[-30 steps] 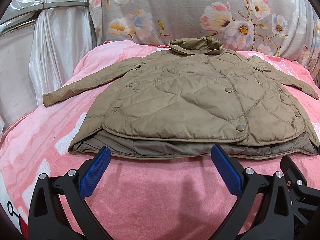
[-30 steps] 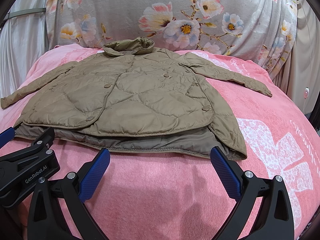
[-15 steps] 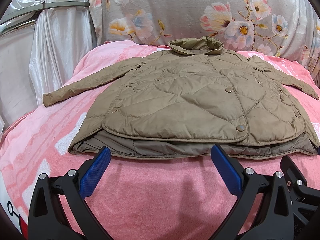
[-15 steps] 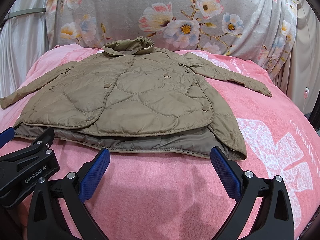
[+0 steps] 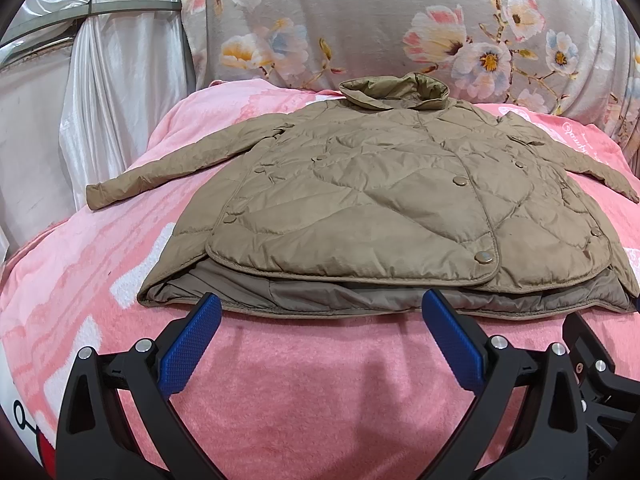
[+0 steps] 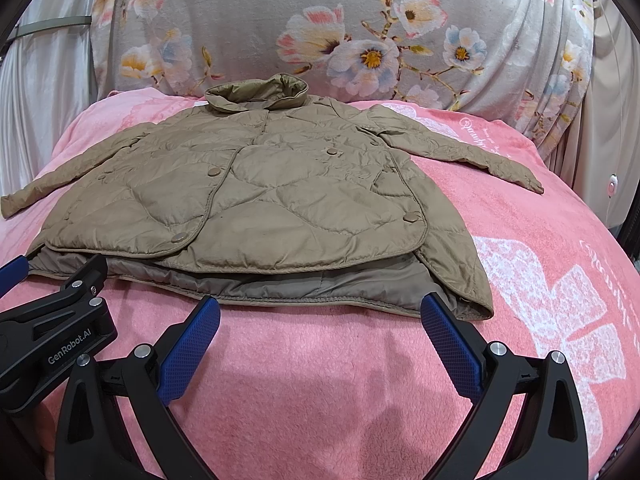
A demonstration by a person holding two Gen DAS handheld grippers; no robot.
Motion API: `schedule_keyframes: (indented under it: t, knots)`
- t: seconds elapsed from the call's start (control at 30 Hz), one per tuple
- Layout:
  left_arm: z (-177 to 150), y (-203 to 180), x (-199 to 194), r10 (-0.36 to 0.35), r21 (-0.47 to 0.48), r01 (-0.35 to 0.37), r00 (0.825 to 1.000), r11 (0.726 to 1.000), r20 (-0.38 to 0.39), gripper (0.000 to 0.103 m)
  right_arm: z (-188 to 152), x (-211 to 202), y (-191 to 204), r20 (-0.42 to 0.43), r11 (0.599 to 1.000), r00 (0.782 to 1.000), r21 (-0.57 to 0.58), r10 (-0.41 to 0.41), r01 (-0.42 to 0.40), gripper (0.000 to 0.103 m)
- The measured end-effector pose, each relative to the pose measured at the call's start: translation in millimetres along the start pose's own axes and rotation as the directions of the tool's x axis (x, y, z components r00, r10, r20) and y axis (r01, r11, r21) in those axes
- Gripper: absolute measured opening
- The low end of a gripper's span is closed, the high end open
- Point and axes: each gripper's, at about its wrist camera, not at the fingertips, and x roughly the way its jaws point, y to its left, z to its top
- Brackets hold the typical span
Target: Fold large clothes
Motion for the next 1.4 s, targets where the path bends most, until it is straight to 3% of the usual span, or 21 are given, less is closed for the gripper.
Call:
schedule_keyframes:
  t: [0.13, 0.23, 0.3, 0.47, 0.57, 0.73, 0.83, 1.0, 1.1, 1.2, 1.23, 1.27, 1.3, 1.37, 1.4]
  knots:
    - [0, 1, 0, -0.004, -0.006, 0.004, 1.000, 1.000, -0.002, 0.098, 1, 2, -3, -0.016, 1.000, 1.000, 0.016, 0.017, -0.017, 0.098]
    - [3, 10, 2, -0.033, -0.032, 0.032, 0.999, 0.999, -0.015, 0.098, 6, 8, -21, -0.055, 0.993, 0.995, 0.082, 0.087, -0.082, 0.098]
    - [6, 17, 7, -0.055, -0.043, 0.053, 0.998, 0.998, -0.043, 0.098, 15, 14, -45, -0.067, 0.984, 0.991, 0.141, 0.119, -0.109, 0.098]
    - [32, 44, 16, -0.098, -0.108, 0.090, 0.992, 0.990, -0.073, 0.098, 55, 42, -122, -0.079, 0.952, 0.991, 0.295, 0.111, -0.083, 0.098]
    - [58, 62, 21, -0.090, -0.145, 0.082, 0.994, 0.986, -0.054, 0.098, 83, 71, -179, -0.085, 0.910, 0.992, 0.412, 0.097, -0.054, 0.098]
    - [101, 87, 47, -0.015, -0.184, 0.005, 0.999, 0.983, -0.051, 0.098, 127, 129, -258, -0.115, 0.854, 0.993, 0.517, 0.000, 0.060, 0.098]
    - [116, 96, 68, 0.033, -0.199, -0.046, 0.997, 0.979, -0.065, 0.098, 143, 165, -301, -0.132, 0.788, 0.991, 0.610, -0.009, 0.088, 0.098]
    - [124, 106, 100, 0.077, -0.212, -0.095, 0.993, 0.973, -0.094, 0.098, 148, 226, -354, -0.192, 0.690, 0.981, 0.710, -0.007, 0.144, 0.098]
    - [122, 108, 117, 0.098, -0.210, -0.122, 0.988, 0.970, -0.120, 0.098, 142, 252, -382, -0.196, 0.606, 0.980, 0.778, -0.013, 0.164, 0.093]
    - [115, 109, 132, 0.115, -0.200, -0.145, 0.981, 0.969, -0.153, 0.098, 145, 256, -394, -0.157, 0.578, 0.985, 0.799, -0.065, 0.166, 0.090]
    - [112, 110, 136, 0.119, -0.200, -0.151, 0.979, 0.968, -0.163, 0.098, 149, 259, -397, -0.162, 0.581, 0.984, 0.794, -0.075, 0.176, 0.082]
    - [110, 111, 139, 0.124, -0.200, -0.158, 0.977, 0.967, -0.173, 0.098, 153, 263, -398, -0.159, 0.588, 0.984, 0.790, -0.075, 0.173, 0.066]
    - [106, 113, 142, 0.129, -0.206, -0.166, 0.975, 0.964, -0.182, 0.098, 157, 267, -399, -0.155, 0.593, 0.986, 0.789, -0.065, 0.163, 0.056]
    - [101, 117, 147, 0.134, -0.214, -0.176, 0.971, 0.961, -0.199, 0.098, 165, 272, -398, -0.164, 0.597, 0.985, 0.785, -0.056, 0.165, 0.023]
    - [100, 119, 149, 0.135, -0.216, -0.180, 0.969, 0.960, -0.206, 0.098, 172, 272, -394, -0.158, 0.608, 0.985, 0.777, -0.063, 0.164, 0.017]
